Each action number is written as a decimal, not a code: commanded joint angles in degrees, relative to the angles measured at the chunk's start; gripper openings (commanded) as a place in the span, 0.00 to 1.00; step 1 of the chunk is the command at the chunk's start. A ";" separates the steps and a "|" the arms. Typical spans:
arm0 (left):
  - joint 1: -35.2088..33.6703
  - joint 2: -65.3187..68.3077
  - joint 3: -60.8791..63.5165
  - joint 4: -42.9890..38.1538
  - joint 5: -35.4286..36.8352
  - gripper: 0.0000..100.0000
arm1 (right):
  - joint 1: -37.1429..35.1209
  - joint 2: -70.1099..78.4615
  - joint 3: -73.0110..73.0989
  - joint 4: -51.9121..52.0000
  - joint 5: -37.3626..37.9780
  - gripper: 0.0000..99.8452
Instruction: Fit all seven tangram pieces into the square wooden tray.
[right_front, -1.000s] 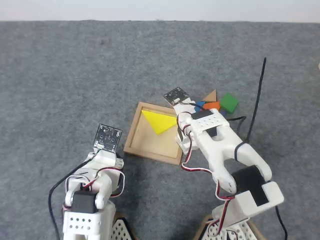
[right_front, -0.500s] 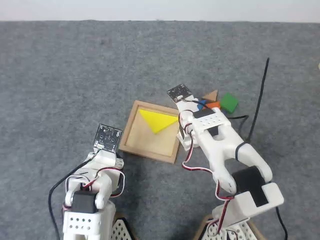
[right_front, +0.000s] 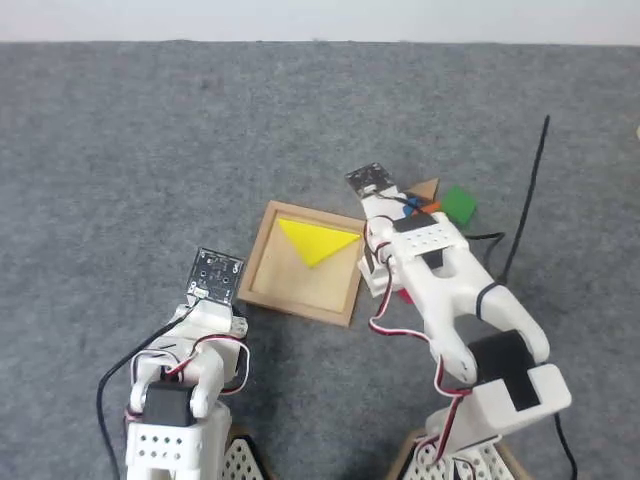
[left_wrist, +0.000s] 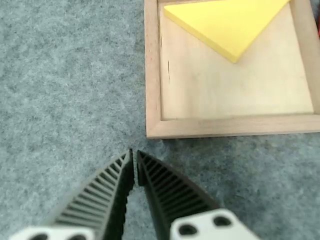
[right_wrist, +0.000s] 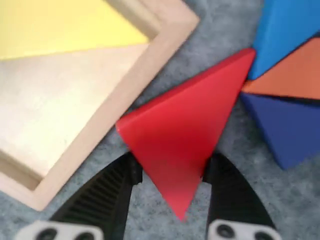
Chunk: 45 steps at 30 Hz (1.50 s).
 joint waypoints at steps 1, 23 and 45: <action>-0.09 -0.53 -0.31 0.26 0.26 0.02 | 3.91 -1.80 -1.32 0.22 -0.79 0.15; -0.09 -0.53 -0.31 0.26 0.26 0.02 | 8.66 -5.14 -1.49 6.81 13.63 0.16; 0.00 -0.53 -0.31 0.26 0.26 0.02 | -0.57 -12.70 -0.18 3.12 -41.76 0.30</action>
